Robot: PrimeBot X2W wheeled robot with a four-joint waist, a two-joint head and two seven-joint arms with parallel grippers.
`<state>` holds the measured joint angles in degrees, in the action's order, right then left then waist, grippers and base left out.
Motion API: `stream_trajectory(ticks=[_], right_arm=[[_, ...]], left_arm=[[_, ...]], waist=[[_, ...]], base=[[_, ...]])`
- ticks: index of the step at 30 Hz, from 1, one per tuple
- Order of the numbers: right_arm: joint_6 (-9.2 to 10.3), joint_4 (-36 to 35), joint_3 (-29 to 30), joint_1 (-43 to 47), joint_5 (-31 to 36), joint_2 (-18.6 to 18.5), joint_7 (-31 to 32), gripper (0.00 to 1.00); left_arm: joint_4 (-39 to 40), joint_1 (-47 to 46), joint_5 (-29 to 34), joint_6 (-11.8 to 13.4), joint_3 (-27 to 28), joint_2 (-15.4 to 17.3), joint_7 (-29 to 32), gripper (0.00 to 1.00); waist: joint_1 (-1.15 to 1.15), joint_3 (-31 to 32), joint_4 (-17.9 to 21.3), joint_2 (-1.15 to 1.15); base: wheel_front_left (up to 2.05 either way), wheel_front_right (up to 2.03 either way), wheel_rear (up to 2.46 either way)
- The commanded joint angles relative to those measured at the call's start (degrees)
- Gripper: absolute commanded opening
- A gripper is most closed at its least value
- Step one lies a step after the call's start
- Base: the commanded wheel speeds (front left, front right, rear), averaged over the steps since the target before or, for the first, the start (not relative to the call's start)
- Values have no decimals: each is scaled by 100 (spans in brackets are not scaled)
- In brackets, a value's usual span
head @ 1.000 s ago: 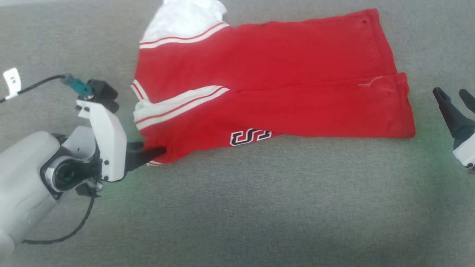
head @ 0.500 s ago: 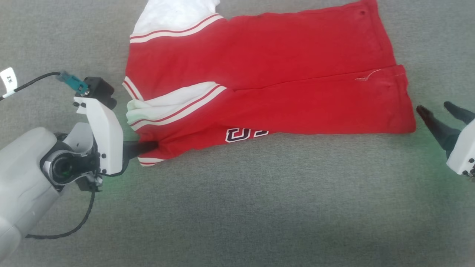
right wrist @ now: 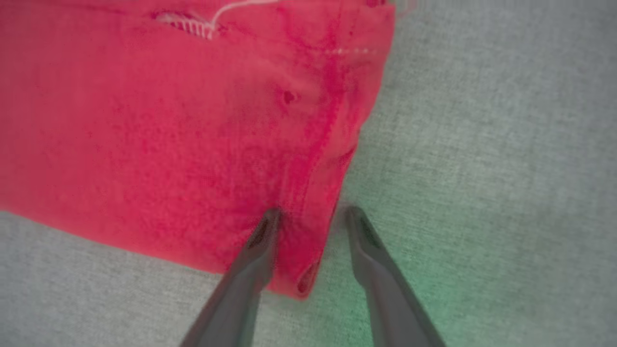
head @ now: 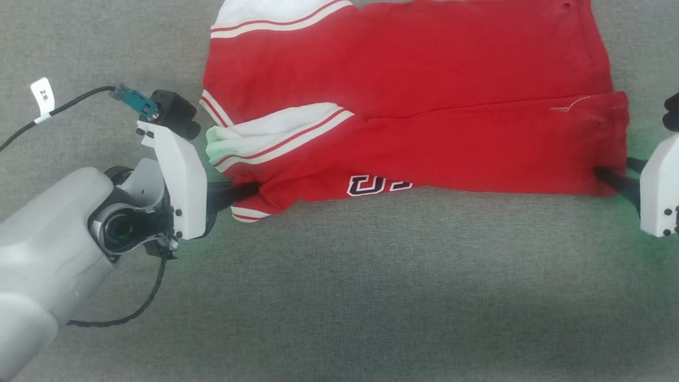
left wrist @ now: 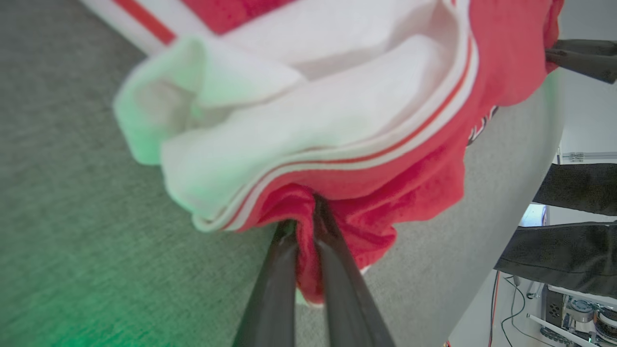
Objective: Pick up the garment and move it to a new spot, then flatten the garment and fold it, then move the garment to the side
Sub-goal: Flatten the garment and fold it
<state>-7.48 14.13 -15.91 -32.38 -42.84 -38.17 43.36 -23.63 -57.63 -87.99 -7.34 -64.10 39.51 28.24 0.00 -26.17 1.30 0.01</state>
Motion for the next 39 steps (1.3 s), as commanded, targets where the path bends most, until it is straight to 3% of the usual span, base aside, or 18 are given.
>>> stream_trajectory(ticks=[1, 9, 19, 25, 26, 27, 28, 29, 30, 31, 36, 39], right_arm=[[-2, 138, -120, 104, -48, 133, -11, 0], [-1, -137, 78, 428, -186, -162, -306, 0], [0, -1012, 597, 1801, -371, -508, -150, 0], [-1, -1540, 1157, 2605, -323, -398, -183, 0], [0, -1585, 1245, 2664, -286, -353, -238, 8], [0, -1619, 1312, 2724, -261, -306, -270, 44], [0, -1672, 1369, 2765, -196, -268, -318, 72], [0, -1714, 1432, 2782, -142, -233, -388, 100], [-1, -1744, 1508, 2790, -100, -182, -472, 100], [-1, -1769, 1561, 2806, -53, -125, -529, 100], [-1, -1966, 1895, 2627, 278, 130, -1168, 100], [-2, -1972, 2022, 2288, 761, 524, -2047, 100]], left_arm=[[-86, 189, 125, 31, -141, -148, -34, 0], [257, 473, -33, -6, 44, 212, -381, 0], [1772, 1372, -233, -11, 114, 1311, -861, 0], [2518, 1882, -247, 203, 79, 1682, -1234, 0], [2568, 1930, -259, 233, 83, 1702, -1293, 0], [2602, 1959, -249, 275, 94, 1705, -1356, 0], [2622, 1989, -215, 297, 118, 1706, -1449, 0], [2624, 2011, -182, 327, 147, 1705, -1562, 26], [2613, 2047, -193, 361, 178, 1702, -1655, 67], [2622, 2077, -175, 359, 198, 1718, -1730, 100], [2543, 2009, -15, 516, 466, 1838, -2282, 100], [2194, 1719, 308, 765, 801, 1707, -2938, 100]], waist=[[0, 10, -36, -1], [0, 303, -49, -1], [0, 602, -24, -1], [0, 617, -5, -1], [0, 616, -1, -1], [0, 624, 1, -1], [0, 632, 4, -1], [0, 638, 11, -1], [0, 644, 20, -1], [0, 656, 32, -1], [0, 705, 101, -1], [0, 676, 216, -1]], base=[[0, 0, 0], [0, 0, 0], [0, 0, 0], [0, 0, 0], [0, 0, 0], [0, 0, 0], [0, 0, 0], [0, 0, 0], [0, 0, 0], [0, 0, 0], [0, 0, 0], [0, 0, 0]])
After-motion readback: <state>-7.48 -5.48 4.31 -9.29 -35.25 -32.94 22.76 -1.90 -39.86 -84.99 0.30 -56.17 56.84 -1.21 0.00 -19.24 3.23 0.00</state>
